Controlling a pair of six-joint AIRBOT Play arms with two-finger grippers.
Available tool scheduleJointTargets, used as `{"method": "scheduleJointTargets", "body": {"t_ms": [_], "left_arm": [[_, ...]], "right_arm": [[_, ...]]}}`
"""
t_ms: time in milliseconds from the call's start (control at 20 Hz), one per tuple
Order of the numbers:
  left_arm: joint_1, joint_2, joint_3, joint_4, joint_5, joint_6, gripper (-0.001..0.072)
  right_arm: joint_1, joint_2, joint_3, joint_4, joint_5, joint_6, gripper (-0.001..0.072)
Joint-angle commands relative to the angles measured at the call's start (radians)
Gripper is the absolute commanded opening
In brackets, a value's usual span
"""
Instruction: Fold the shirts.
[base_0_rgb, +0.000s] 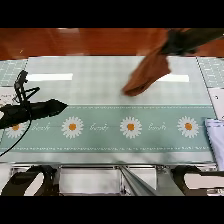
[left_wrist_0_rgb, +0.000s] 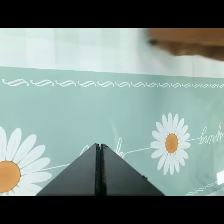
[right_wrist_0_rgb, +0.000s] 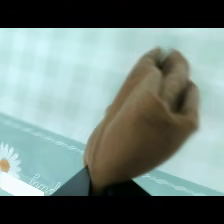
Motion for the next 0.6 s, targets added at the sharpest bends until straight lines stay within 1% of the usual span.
{"method": "scheduleJointTargets", "body": {"t_ms": [0, 150, 250, 300, 400, 550], "left_arm": [[0.000, 0.000, 0.000, -0.021, 0.007, 0.000, 0.0016], [0.000, 0.000, 0.000, -0.060, 0.034, 0.001, 0.0016], [0.000, 0.000, 0.000, -0.072, 0.070, 0.001, 0.0016], [0.000, 0.000, 0.000, -0.074, 0.089, 0.001, 0.0016], [0.000, 0.000, 0.000, -0.086, 0.119, 0.001, 0.0016], [0.000, 0.000, 0.000, -0.087, 0.154, 0.005, 0.0016]], "right_arm": [[-0.212, 0.067, 0.079, 0.001, 0.117, 0.031, 0.0034], [-0.443, 0.125, 0.079, 0.037, 0.180, 0.031, 0.0034], [-0.594, 0.140, 0.079, 0.092, 0.207, 0.038, 0.0034], [-0.668, 0.140, 0.077, 0.127, 0.242, 0.050, 0.0034], [-0.781, 0.140, 0.077, 0.136, 0.311, 0.048, 0.0034], [-0.906, 0.156, 0.076, 0.178, 0.311, 0.034, 0.0034]]}}
